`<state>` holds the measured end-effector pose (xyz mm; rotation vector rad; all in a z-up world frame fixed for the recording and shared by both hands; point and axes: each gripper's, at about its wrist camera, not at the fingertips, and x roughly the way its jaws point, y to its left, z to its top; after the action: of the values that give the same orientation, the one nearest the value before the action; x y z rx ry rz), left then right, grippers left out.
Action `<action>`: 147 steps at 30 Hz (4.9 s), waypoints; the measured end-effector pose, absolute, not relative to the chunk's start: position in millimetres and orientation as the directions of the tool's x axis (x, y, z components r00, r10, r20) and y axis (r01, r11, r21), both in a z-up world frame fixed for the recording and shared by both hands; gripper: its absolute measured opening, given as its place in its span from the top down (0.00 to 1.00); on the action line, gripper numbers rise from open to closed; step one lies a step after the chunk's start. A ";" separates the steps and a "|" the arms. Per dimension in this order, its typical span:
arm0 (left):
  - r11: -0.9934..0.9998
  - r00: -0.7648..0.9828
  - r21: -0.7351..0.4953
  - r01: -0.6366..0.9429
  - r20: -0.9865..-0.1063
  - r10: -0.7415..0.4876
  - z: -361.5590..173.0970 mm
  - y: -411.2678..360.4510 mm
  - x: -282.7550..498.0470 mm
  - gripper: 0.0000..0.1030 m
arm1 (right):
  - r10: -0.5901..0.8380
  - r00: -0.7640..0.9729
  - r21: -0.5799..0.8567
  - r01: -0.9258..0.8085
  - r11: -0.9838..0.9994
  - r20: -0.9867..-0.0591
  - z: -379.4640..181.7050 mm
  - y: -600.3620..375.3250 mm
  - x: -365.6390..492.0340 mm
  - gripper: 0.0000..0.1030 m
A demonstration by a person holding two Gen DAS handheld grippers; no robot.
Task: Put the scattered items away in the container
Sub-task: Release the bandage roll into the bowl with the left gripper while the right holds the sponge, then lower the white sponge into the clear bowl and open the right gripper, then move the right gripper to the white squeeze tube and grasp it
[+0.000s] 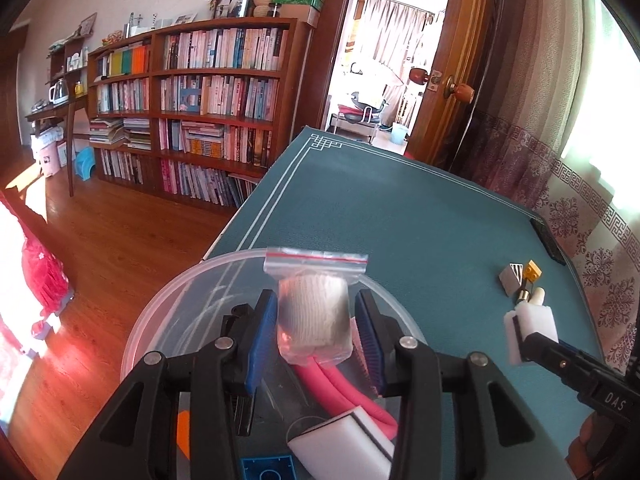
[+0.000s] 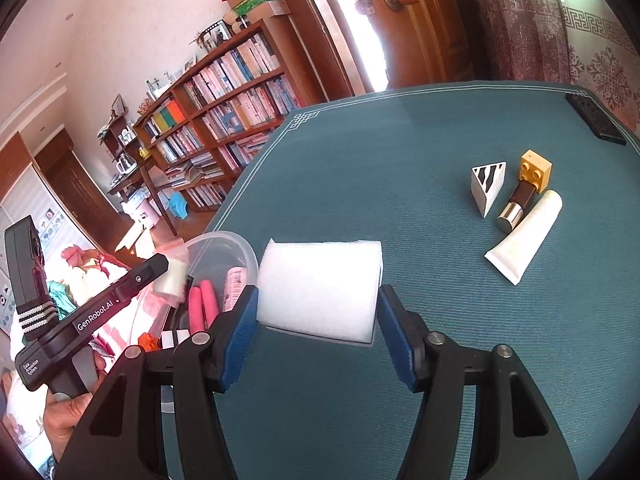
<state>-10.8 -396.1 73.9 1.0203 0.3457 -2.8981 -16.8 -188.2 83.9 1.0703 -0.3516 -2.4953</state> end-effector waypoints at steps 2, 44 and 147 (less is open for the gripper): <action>-0.973 -0.781 -0.192 0.129 -0.624 0.019 71.8 -398.5 -9.2 0.37 | -0.457 -0.624 0.375 0.269 -0.887 -0.634 84.1 -192.9 -16.9 0.39; -0.955 -0.800 -0.203 0.215 -0.598 -0.053 81.7 -445.6 13.3 0.26 | -0.601 -0.481 0.282 0.580 -0.764 -0.638 85.3 -313.6 -12.7 0.27; -0.989 -0.759 -0.053 -0.136 -0.636 0.138 85.9 -254.9 -47.7 0.18 | -0.006 -0.683 0.155 -0.157 -0.975 -0.730 37.5 -23.1 -88.8 0.72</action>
<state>-47.7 -254.9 85.9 1.1177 0.0051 -3.0923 -88.8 -23.1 37.5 1.2776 -0.3316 -2.9420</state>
